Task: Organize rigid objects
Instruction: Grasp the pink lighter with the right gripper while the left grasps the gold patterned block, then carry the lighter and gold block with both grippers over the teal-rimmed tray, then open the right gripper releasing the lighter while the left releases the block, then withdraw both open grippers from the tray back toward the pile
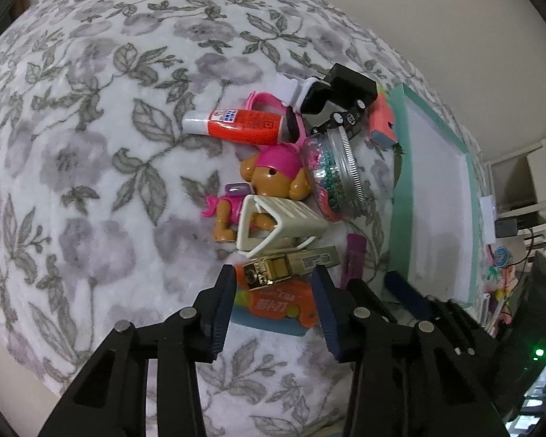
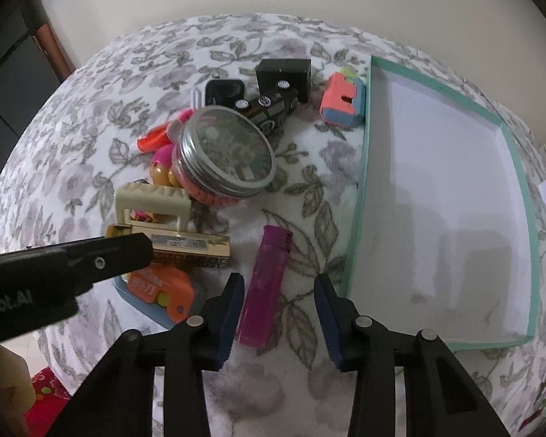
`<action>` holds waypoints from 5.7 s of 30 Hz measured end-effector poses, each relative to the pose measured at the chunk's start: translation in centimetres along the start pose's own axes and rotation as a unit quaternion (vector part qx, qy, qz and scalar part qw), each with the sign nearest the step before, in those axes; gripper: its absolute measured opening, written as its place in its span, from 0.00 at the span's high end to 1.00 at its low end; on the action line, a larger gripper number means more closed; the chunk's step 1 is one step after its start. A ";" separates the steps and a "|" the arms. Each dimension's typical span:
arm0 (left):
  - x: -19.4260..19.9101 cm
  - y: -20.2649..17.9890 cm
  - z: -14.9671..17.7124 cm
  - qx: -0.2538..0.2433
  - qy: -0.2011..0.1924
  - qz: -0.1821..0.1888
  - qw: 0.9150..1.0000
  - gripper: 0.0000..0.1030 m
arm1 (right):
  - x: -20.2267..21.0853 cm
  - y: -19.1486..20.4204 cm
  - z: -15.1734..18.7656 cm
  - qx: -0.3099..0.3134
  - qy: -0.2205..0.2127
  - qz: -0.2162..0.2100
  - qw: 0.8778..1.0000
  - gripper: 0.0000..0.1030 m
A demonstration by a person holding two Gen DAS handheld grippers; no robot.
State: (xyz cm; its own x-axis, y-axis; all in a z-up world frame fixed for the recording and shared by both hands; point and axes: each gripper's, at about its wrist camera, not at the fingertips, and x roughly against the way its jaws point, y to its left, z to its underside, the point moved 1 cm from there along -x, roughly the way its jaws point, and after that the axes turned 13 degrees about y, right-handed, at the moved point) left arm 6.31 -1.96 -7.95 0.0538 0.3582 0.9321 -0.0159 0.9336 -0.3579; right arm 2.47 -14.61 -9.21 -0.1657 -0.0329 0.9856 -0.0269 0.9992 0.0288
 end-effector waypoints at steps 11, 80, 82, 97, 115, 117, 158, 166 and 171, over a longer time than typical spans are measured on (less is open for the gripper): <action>-0.3 0.5 -0.5 0.007 -0.006 0.023 1.000 0.65 | -1.8 0.5 0.0 0.013 0.024 0.016 1.000 0.65; 3.9 -13.4 -0.9 -0.153 -0.121 0.084 0.977 0.80 | 3.2 -17.7 2.3 -0.247 -0.102 -0.023 0.963 0.85; 3.3 -14.3 -1.3 -0.156 -0.121 0.078 0.977 0.80 | 2.6 -18.6 2.4 -0.255 -0.096 -0.016 0.962 0.85; -1.4 -18.6 -4.7 -0.182 -0.134 0.040 0.973 0.80 | 1.1 -19.2 0.0 -0.206 -0.108 0.043 0.972 0.85; -4.2 -18.6 -2.2 -0.205 -0.107 -0.007 0.973 0.79 | -1.1 -19.6 -0.4 -0.198 -0.085 0.052 0.975 0.86; -4.5 -19.0 -1.9 -0.213 -0.107 -0.018 0.971 0.79 | -1.1 -19.5 -0.4 -0.198 -0.085 0.051 0.975 0.86; -4.9 -17.6 -2.6 -0.177 -0.102 -0.036 0.978 0.43 | -0.3 -19.6 -0.2 -0.205 -0.115 0.057 0.970 0.52; -4.1 -16.5 -3.4 -0.155 -0.110 -0.026 0.981 0.24 | -0.1 -19.7 0.0 -0.204 -0.127 0.060 0.969 0.31; -3.8 -16.1 -3.7 -0.145 -0.116 -0.029 0.982 0.19 | 0.2 -19.5 0.0 -0.198 -0.136 0.063 0.969 0.18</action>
State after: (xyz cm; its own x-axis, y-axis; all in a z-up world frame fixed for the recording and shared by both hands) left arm 10.09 -18.34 -5.95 -0.1837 0.3276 0.9268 0.2679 0.9238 -0.2735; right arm 2.99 -34.12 -9.62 -0.3982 0.1395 0.9066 0.3817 0.9240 0.0255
